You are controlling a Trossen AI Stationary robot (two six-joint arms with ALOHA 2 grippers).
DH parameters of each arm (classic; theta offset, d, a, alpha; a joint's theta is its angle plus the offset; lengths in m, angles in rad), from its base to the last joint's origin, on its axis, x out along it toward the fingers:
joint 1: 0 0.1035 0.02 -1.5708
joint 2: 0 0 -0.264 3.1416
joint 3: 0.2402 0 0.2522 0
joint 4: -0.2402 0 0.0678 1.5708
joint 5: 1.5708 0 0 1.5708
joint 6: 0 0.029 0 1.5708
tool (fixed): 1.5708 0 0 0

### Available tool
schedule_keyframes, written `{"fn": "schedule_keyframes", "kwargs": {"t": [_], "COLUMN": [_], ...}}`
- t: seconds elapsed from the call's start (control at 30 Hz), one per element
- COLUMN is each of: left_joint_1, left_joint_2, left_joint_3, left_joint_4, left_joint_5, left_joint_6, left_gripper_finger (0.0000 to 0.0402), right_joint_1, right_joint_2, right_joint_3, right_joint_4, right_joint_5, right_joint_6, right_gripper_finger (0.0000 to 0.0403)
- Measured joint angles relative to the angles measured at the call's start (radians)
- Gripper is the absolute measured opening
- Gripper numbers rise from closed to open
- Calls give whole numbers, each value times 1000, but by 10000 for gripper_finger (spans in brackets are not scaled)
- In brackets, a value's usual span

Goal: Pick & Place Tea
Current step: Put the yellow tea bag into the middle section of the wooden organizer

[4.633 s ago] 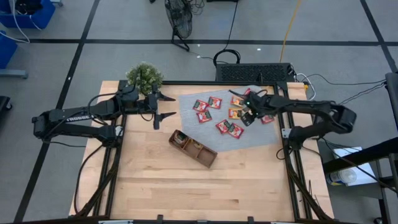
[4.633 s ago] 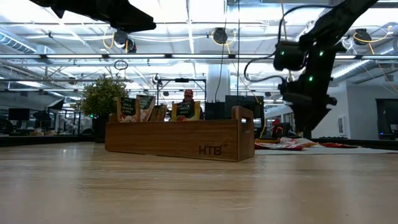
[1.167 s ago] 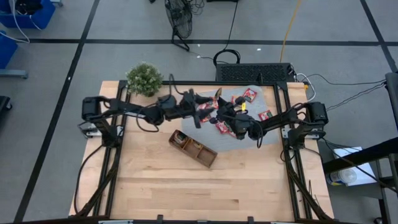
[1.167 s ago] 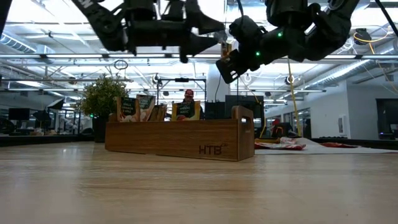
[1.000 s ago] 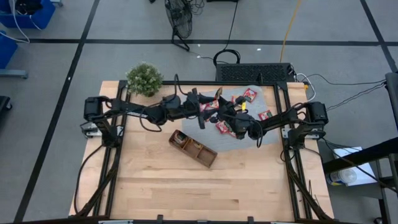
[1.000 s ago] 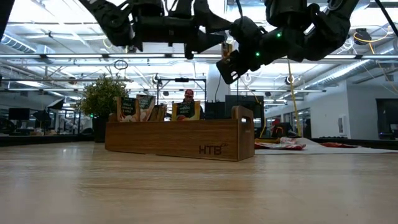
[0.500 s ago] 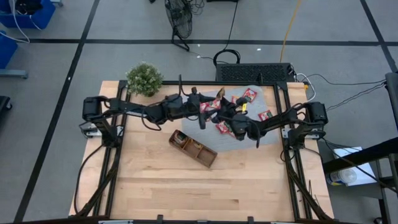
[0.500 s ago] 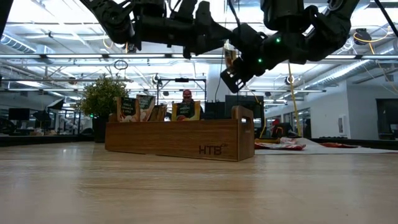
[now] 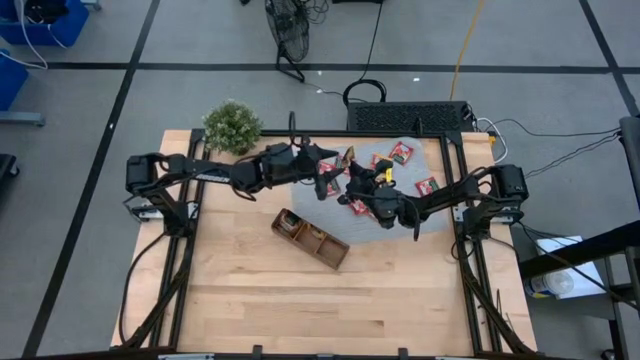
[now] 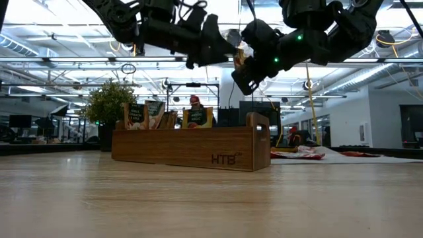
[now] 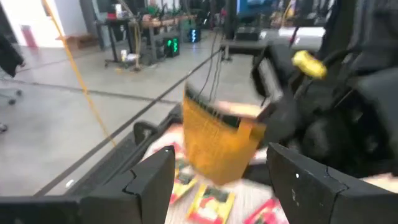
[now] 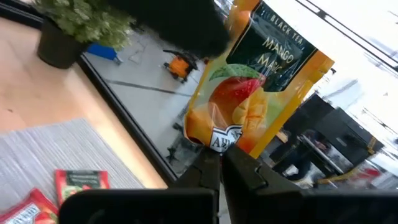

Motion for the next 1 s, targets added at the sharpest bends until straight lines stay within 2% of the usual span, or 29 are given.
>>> {"fn": "schedule_keyframes", "kwargs": {"t": [0.23, 0.5, 0.6, 0.73, 0.93, 1.0], "left_joint_1": [-1, 4, 7, 10, 9, 10], "left_joint_2": [-2, -2, -2, -2, -2, -2], "left_joint_3": [1, 1, 1, 1, 1, 1], "left_joint_4": [6, 6, 6, 3, -1, -4], "left_joint_5": [46, 39, 5, 1, 5, 3], "left_joint_6": [9, 19, 17, 11, 56, 96], "left_gripper_finger": [253, 252, 237, 180, 32, 12], "right_joint_1": [-1, 3, 5, 4, 4, 8], "right_joint_2": [0, 0, 0, 0, 0, 0], "right_joint_3": [0, -1, -1, -1, -1, -1], "right_joint_4": [0, -15, -15, -15, -25, -39], "right_joint_5": [-32, -32, -32, -32, -32, -32], "right_joint_6": [-6, -11, -11, -11, 16, 51], "right_gripper_finger": [0, 0, 0, 0, 0, 0]}}
